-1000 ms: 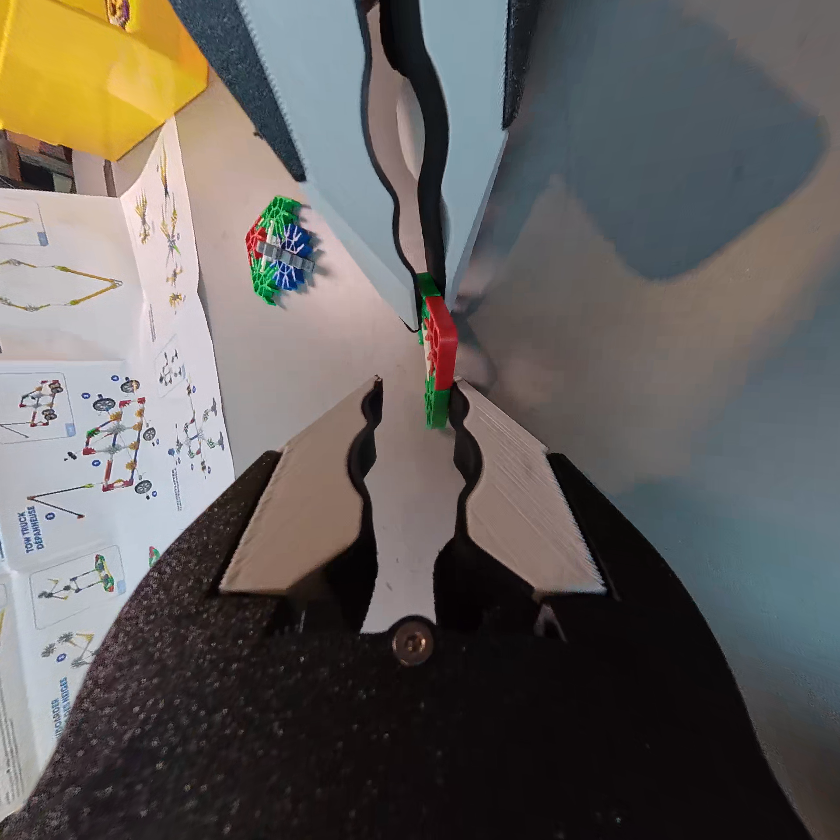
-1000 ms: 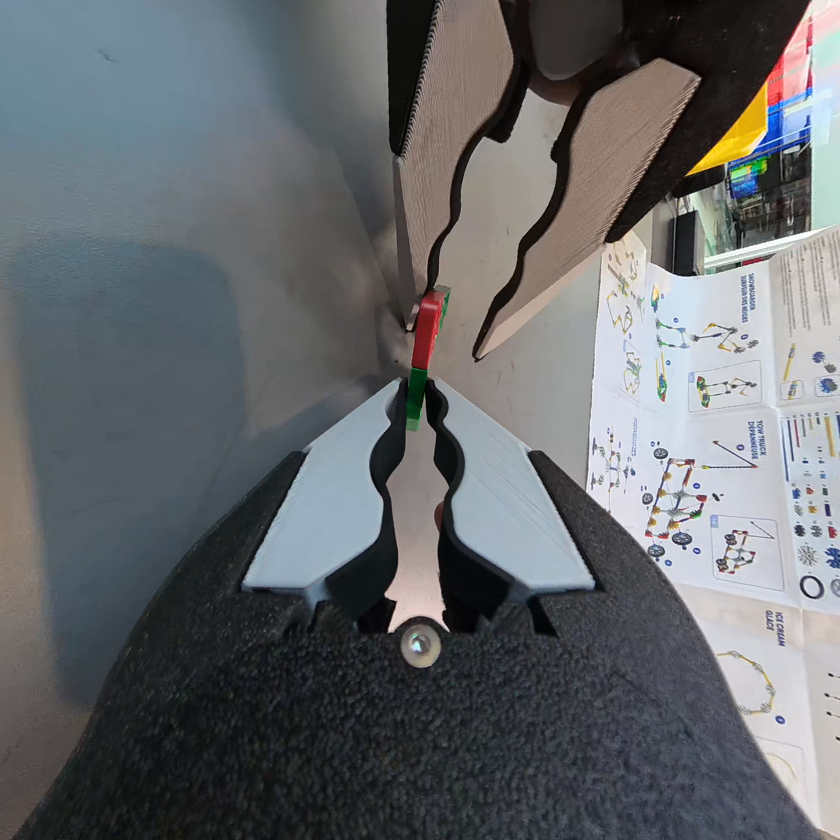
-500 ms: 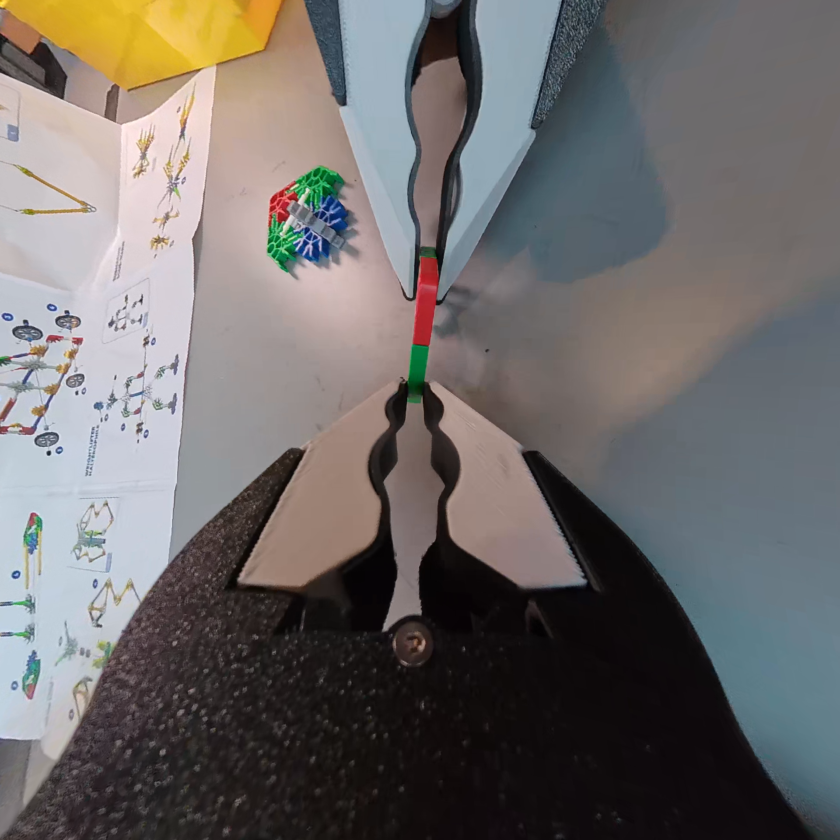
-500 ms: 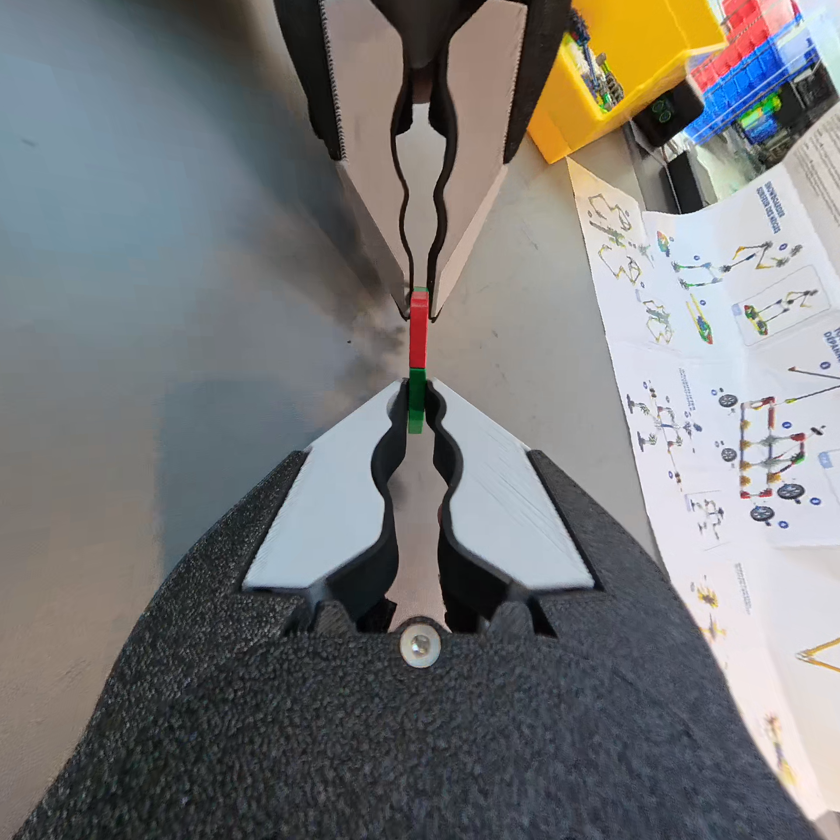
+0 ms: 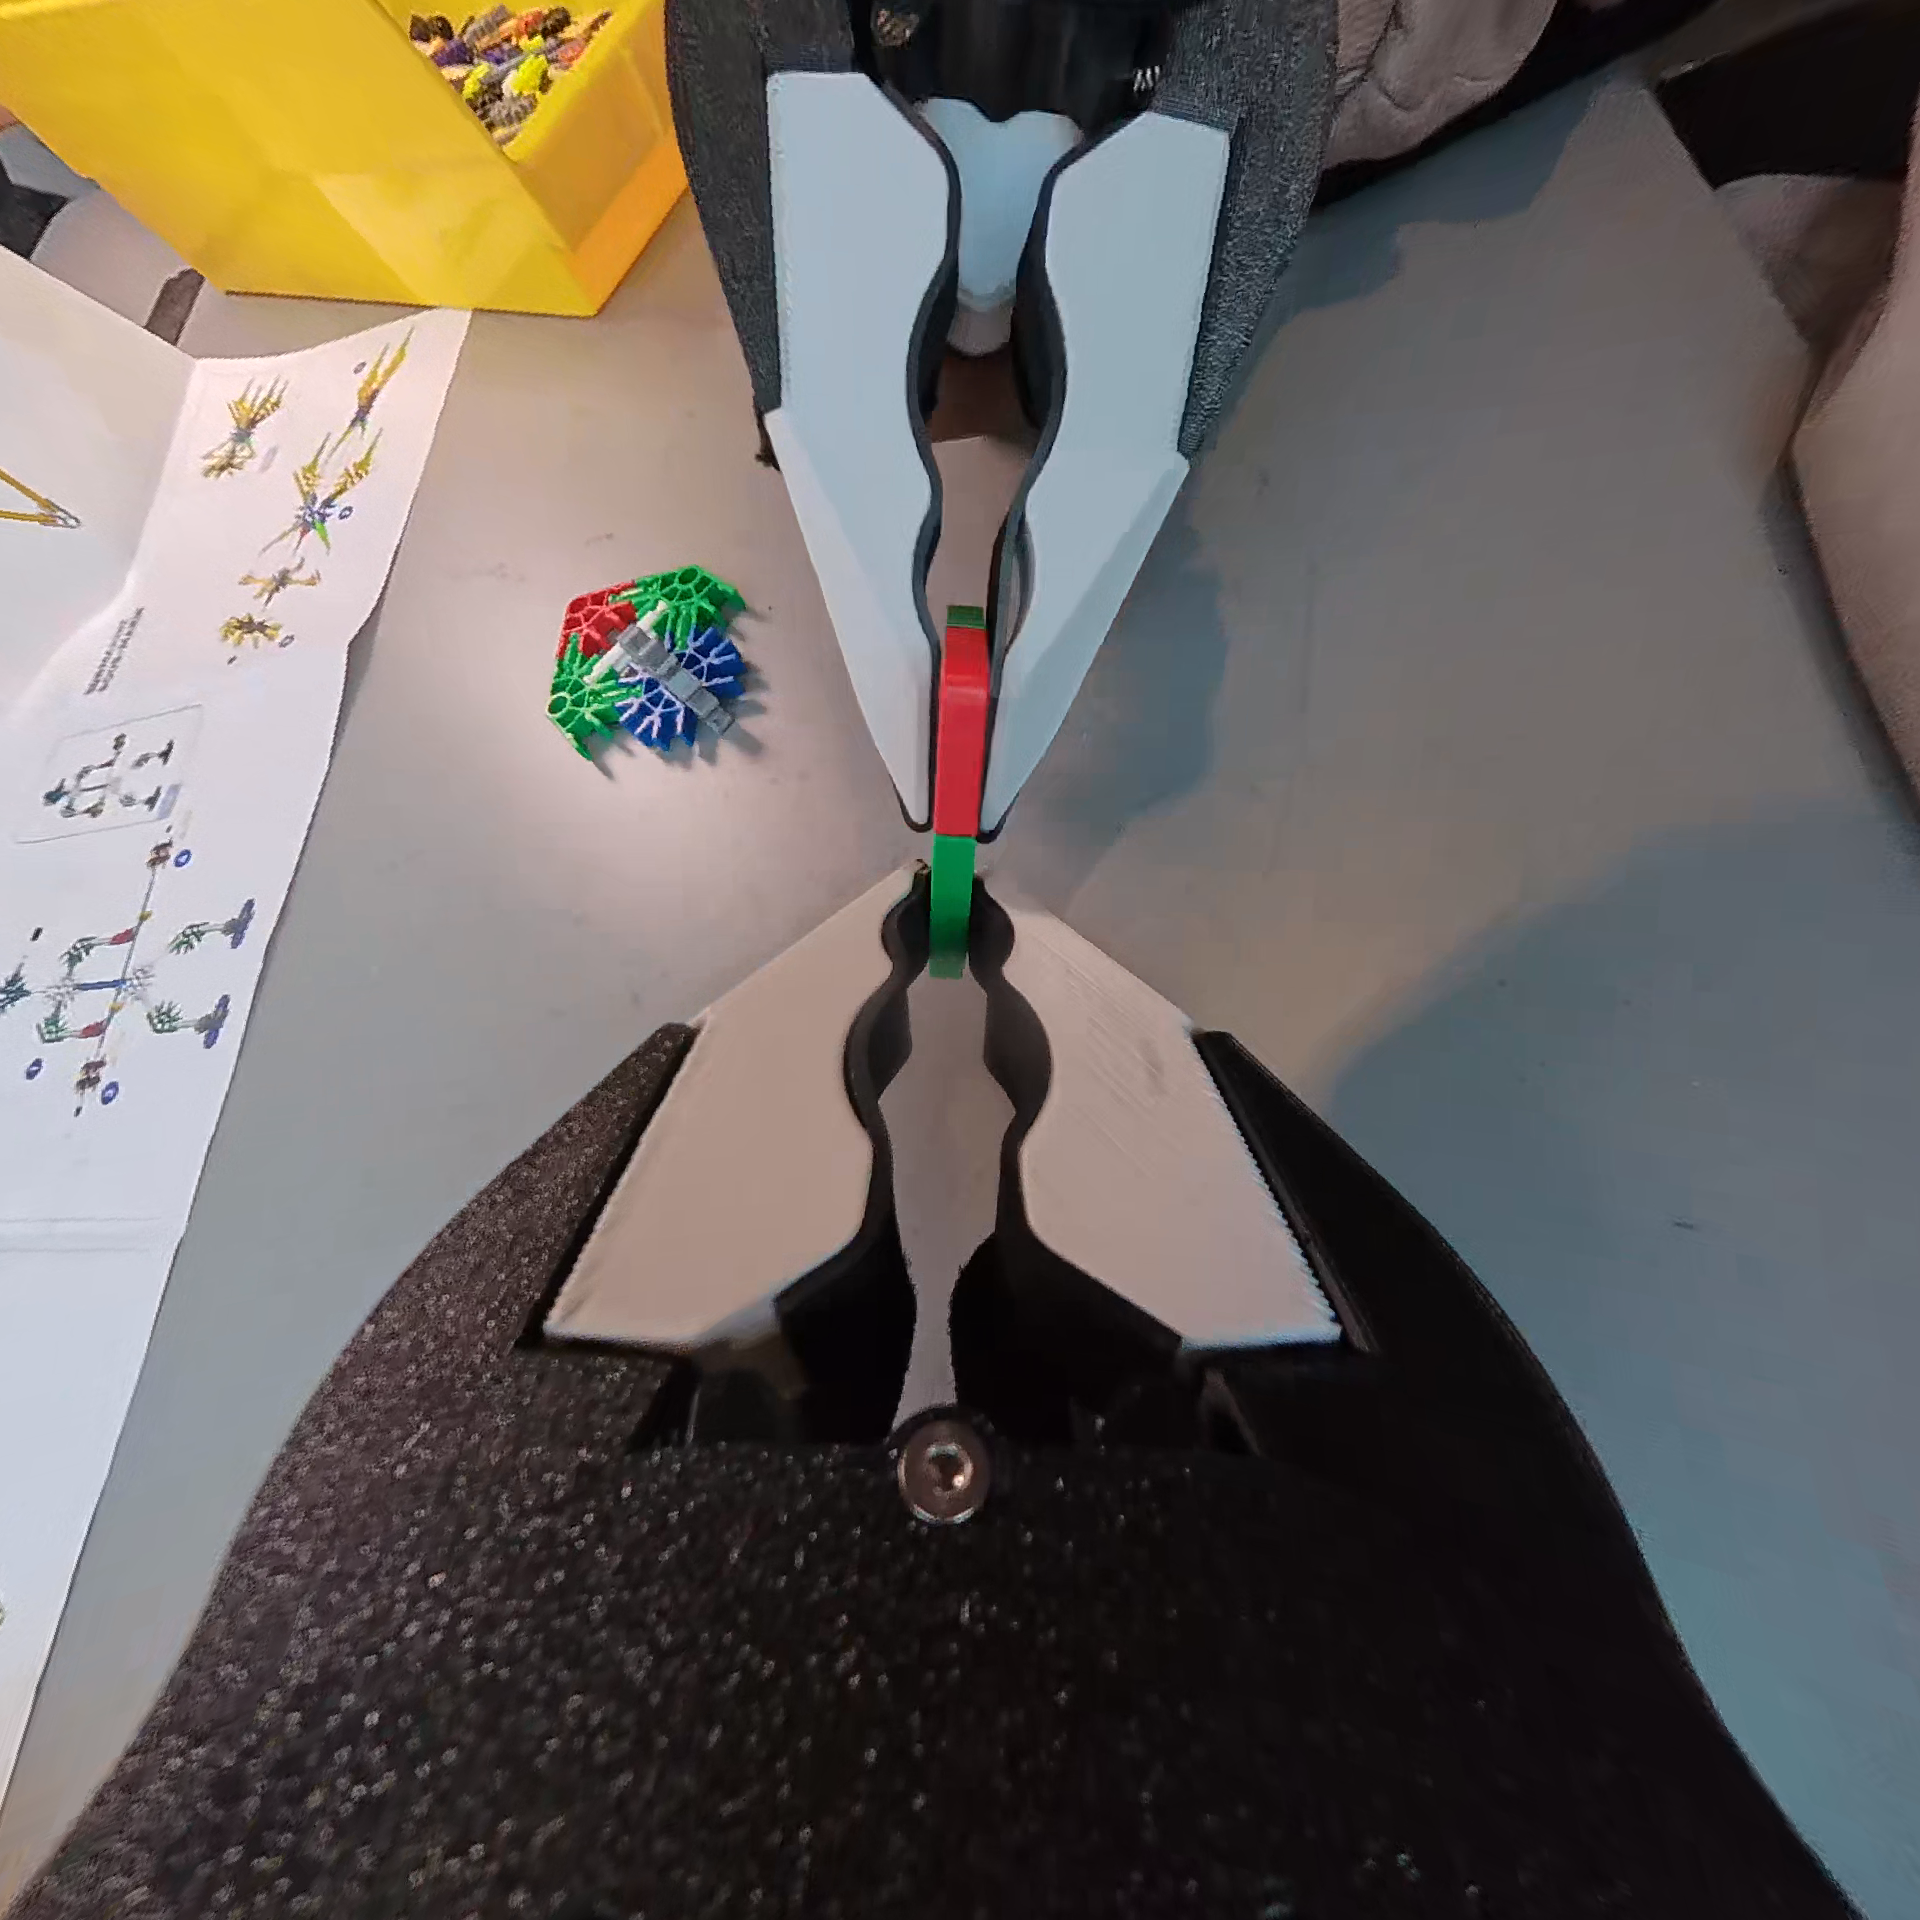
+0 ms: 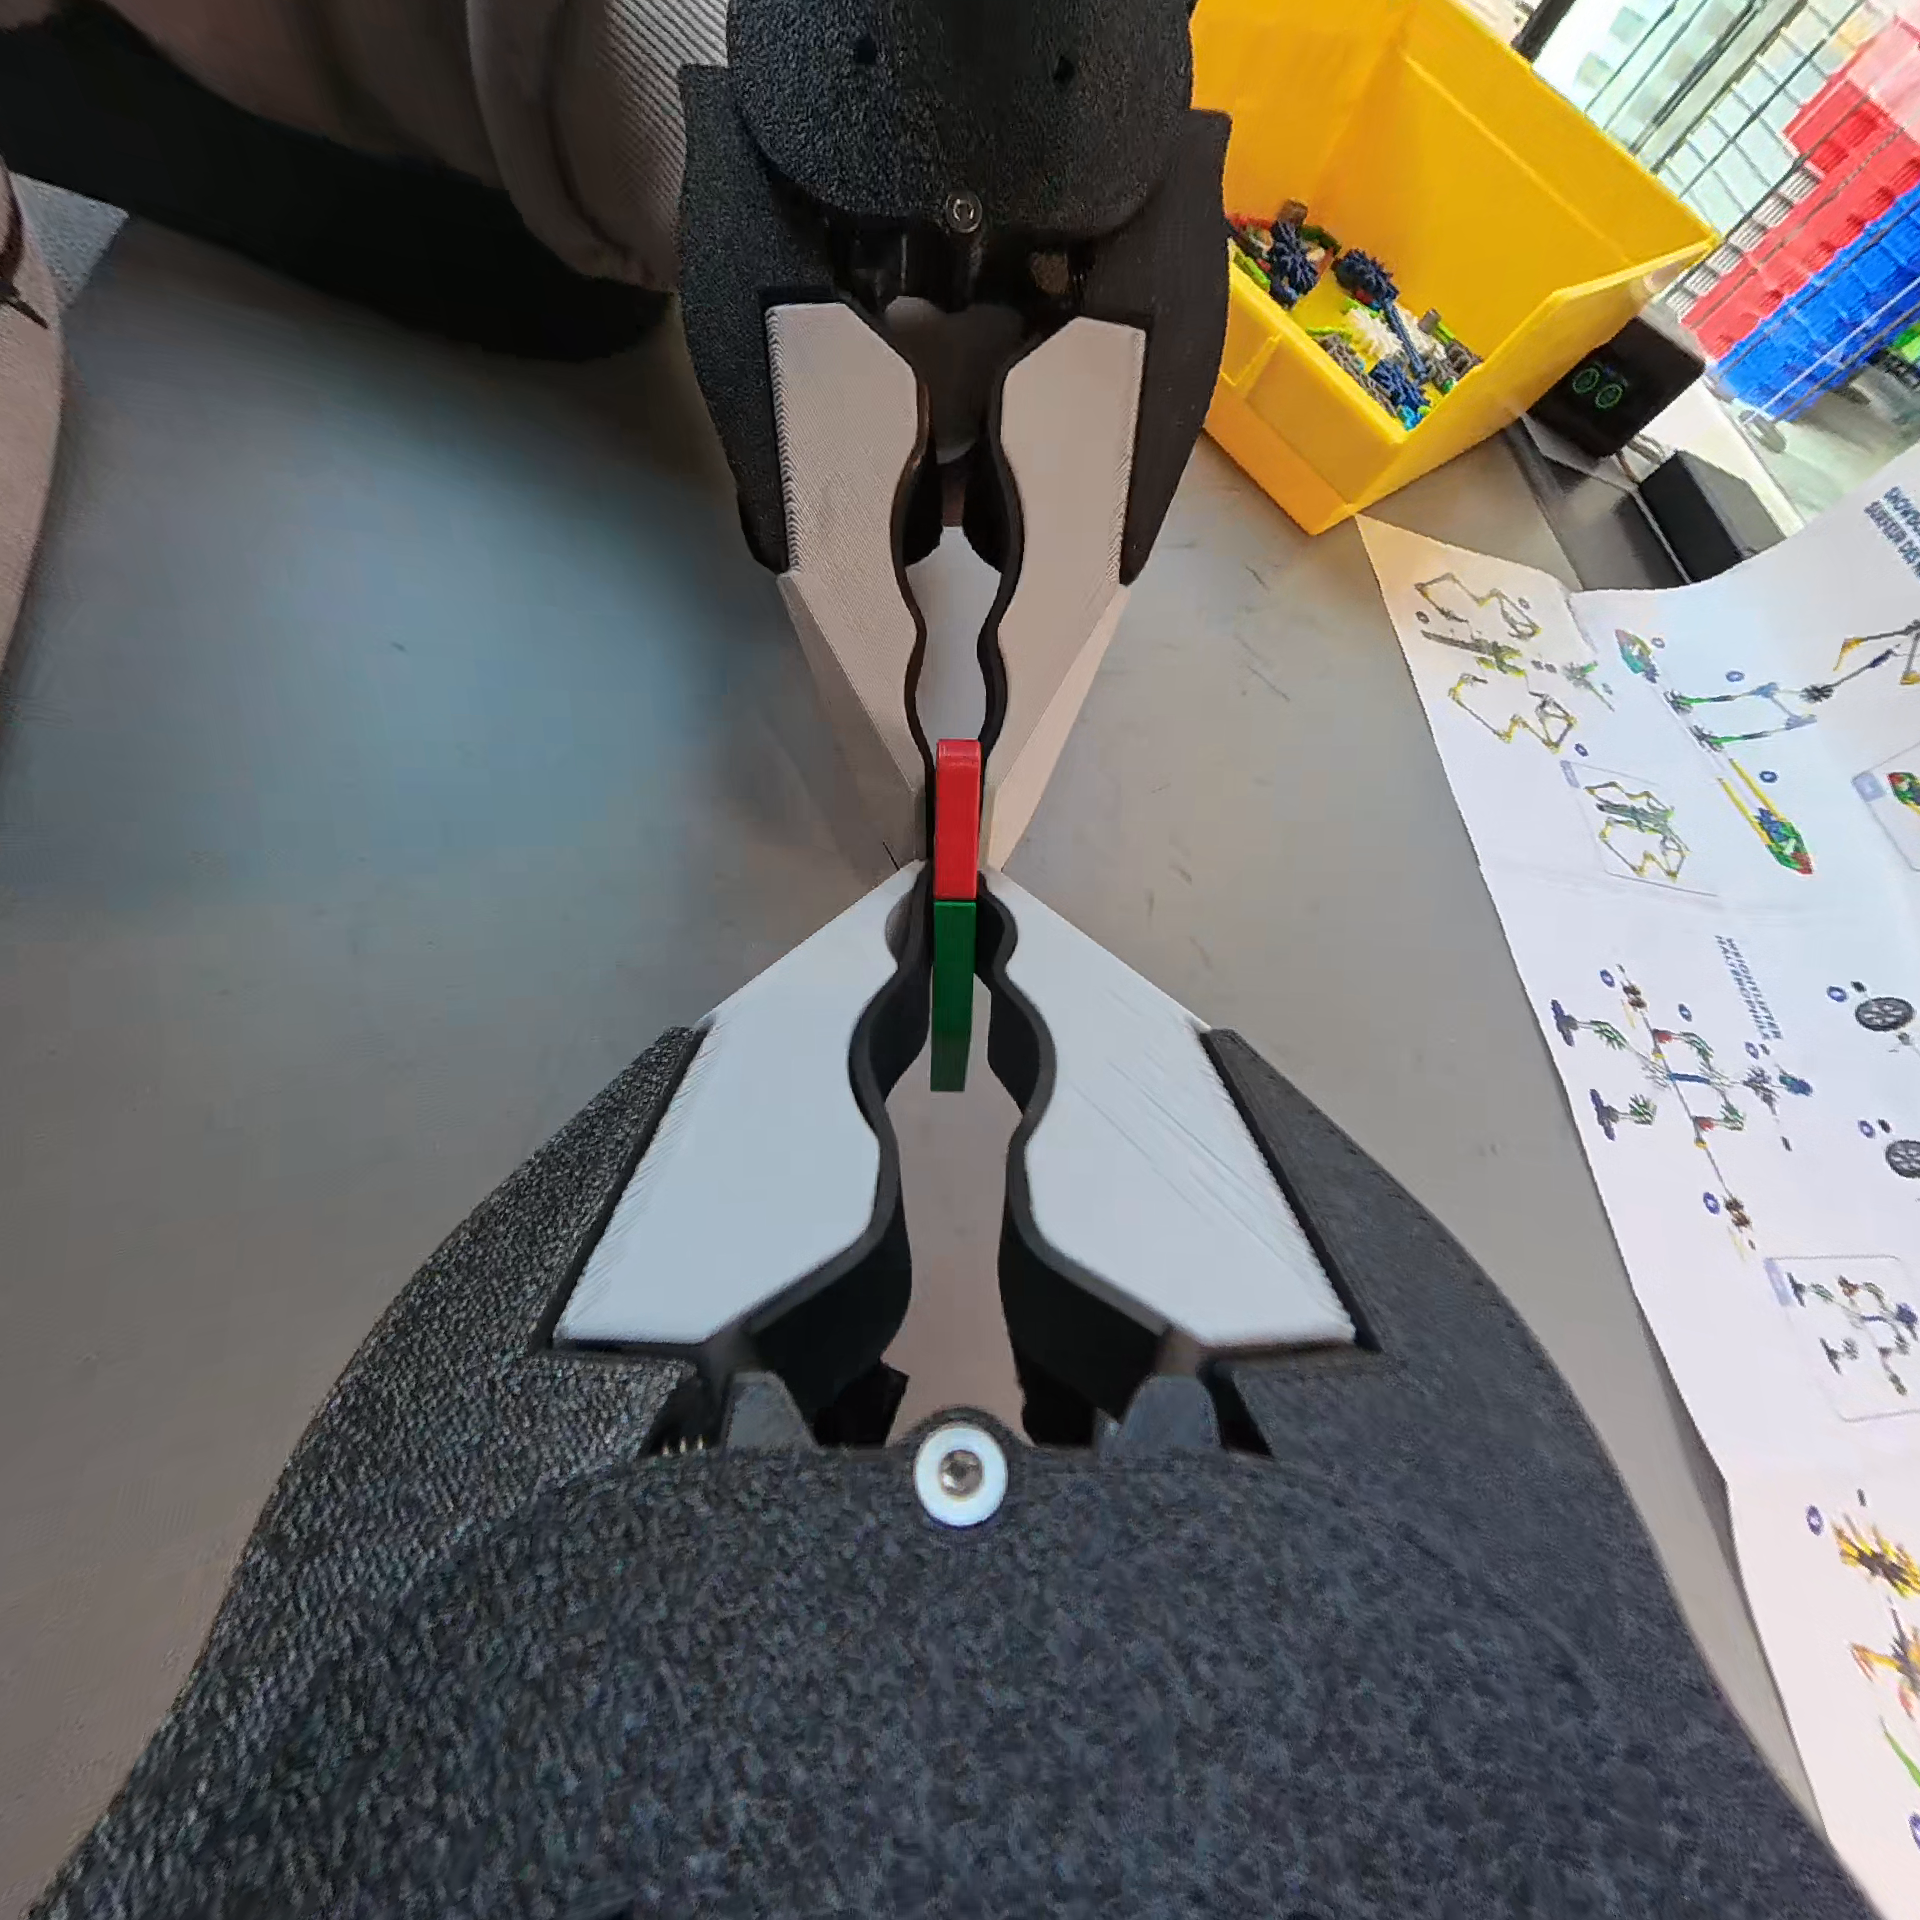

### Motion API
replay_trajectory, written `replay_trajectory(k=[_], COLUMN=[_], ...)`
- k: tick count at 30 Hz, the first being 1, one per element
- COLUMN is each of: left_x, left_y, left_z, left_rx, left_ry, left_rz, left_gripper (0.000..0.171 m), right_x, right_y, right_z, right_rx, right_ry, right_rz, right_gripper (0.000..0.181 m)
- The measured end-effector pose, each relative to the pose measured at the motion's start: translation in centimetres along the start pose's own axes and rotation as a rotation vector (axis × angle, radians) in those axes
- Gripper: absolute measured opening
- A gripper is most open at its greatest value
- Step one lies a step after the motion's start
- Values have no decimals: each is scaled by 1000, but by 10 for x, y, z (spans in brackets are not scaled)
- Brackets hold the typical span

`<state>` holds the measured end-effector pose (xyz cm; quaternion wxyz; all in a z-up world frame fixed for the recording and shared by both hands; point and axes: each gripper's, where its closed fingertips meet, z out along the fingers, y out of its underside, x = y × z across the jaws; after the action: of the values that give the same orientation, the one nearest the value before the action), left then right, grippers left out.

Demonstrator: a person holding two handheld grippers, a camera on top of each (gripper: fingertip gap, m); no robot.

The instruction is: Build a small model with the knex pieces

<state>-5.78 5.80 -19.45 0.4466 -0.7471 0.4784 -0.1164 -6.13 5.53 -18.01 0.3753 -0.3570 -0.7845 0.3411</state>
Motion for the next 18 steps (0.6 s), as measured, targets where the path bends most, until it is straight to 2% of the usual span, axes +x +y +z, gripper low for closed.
replay_trajectory(k=[5,11,18], left_x=[-15,-49,-79], left_y=[-6,-10,-19], left_z=[1,4,5], left_rx=[51,99,87], left_ry=[-27,-179,-428], left_rz=[-192,-435,-441], left_gripper=[5,6,7], right_x=[17,50,77], right_y=[-1,3,4], right_z=[-4,-6,-16], right_rx=[16,16,64], right_ry=[60,204,309], right_rz=[138,366,514], right_gripper=[4,5,7])
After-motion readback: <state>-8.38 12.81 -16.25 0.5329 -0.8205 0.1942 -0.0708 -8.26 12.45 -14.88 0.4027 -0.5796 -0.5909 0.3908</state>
